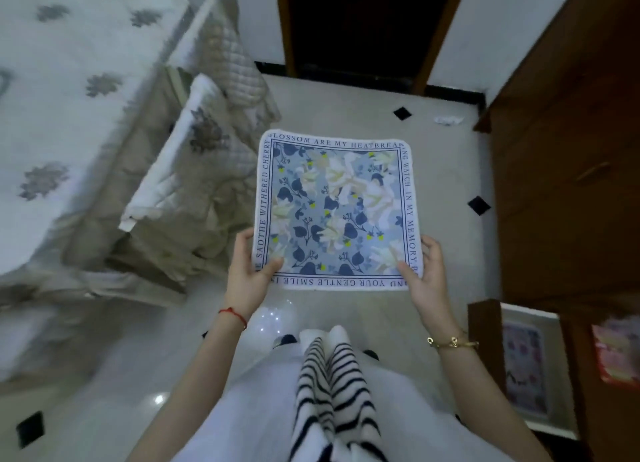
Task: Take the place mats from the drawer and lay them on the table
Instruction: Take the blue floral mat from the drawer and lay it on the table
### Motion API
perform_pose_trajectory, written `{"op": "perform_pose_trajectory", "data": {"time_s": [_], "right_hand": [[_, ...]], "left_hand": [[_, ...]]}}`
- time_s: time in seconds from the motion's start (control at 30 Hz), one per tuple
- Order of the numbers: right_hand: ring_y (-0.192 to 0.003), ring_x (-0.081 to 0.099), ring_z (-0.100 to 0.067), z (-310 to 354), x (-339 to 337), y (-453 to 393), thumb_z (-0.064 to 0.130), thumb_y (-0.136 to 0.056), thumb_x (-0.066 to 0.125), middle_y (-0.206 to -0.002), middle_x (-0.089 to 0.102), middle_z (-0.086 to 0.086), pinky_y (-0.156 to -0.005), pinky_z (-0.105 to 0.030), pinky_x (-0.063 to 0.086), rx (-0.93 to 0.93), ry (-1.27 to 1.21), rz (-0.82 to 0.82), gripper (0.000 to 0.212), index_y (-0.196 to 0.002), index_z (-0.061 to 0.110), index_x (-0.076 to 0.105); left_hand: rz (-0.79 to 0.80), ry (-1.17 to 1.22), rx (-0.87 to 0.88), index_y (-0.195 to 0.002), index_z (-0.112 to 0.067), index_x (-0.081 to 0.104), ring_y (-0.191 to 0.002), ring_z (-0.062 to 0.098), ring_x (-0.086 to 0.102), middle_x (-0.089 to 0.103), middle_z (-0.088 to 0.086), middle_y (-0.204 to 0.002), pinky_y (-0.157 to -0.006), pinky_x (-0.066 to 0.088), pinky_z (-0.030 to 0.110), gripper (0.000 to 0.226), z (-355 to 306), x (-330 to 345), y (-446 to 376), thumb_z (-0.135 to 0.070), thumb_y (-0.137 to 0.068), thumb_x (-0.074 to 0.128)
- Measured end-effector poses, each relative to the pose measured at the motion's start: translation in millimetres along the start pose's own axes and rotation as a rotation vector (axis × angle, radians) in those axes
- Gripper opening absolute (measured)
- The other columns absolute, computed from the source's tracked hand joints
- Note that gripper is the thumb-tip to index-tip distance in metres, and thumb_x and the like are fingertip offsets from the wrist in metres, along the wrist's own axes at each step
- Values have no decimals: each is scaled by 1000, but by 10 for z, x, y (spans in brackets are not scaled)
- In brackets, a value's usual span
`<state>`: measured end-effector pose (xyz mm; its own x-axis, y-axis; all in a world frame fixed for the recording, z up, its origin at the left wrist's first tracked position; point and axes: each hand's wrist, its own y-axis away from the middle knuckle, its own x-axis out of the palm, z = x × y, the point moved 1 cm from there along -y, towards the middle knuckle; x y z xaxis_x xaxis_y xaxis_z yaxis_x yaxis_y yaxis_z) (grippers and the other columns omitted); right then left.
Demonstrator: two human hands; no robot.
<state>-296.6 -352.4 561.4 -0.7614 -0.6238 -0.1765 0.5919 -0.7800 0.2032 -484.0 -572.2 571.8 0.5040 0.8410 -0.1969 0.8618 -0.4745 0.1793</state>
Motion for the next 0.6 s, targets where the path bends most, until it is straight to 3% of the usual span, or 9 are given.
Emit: {"op": "perform_pose_trajectory", "data": {"time_s": [0.2,0.33,0.43,0.53,0.6], "right_hand": [[-101,63,-18,299,1144,-421,-5,-91,58,-119,62,-6,-82,-29,57,-59,24,233,49,-117,35,47],[-107,64,-27,525,1808,-672,-2,-91,60,-120,63,-12,-90,-43,56,-82,38,360,46,-122,28,46],[-109,64,-26,721,2234,-876,1,-92,61,-121,63,-9,-91,-46,56,-98,49,438,47,-118,37,47],[-112,63,-24,910,2656,-1138,1,-92,61,-122,63,-6,-94,-48,54,-107,50,529,48,-117,40,47],[-113,63,-23,1014,2959,-1346,1,-92,60,-124,63,-6,-95,-49,53,-130,56,603,46,-121,34,47]], "left_hand": [[-224,-16,34,-122,-22,46,-90,7,63,58,-14,-105,-77,57,28,50,121,-962,-158,1,-84,67],[-360,1,36,-125,-19,44,-98,8,63,58,-10,-111,-81,55,28,52,124,-1477,-299,0,-84,69],[-443,24,26,-126,-16,44,-96,-1,63,57,-23,-105,-80,55,22,51,84,-1774,-443,0,-84,69],[-530,27,30,-124,-19,45,-101,5,62,56,-15,-111,-85,54,26,51,86,-2020,-628,-2,-83,70],[-609,40,26,-124,-16,45,-100,0,61,56,-13,-111,-86,53,21,52,123,-2164,-773,1,-82,70]]}}
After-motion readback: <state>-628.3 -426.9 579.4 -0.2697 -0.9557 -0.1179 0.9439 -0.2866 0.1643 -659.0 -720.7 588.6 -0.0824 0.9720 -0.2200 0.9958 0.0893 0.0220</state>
